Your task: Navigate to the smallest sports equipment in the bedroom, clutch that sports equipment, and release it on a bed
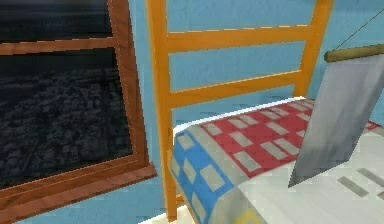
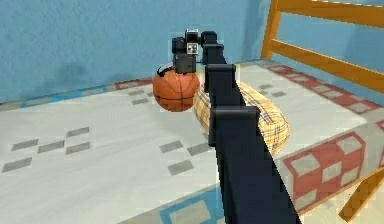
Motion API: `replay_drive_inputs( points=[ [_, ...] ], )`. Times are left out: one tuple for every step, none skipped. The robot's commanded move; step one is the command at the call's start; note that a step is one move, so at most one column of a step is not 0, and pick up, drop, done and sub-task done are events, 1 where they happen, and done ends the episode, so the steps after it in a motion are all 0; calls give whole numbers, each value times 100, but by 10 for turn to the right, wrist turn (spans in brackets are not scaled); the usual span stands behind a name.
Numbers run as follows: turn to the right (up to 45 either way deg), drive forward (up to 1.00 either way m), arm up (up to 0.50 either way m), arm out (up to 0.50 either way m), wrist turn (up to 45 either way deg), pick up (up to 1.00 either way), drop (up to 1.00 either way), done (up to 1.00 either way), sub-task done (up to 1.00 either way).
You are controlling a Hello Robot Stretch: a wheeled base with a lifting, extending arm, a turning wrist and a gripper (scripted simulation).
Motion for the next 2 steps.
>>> replay_drive_inputs(
  points=[
    [0,0,0,-10,0,0,0,0,0],
    [0,0,0,0,0,0,0,100,0]
  ],
)
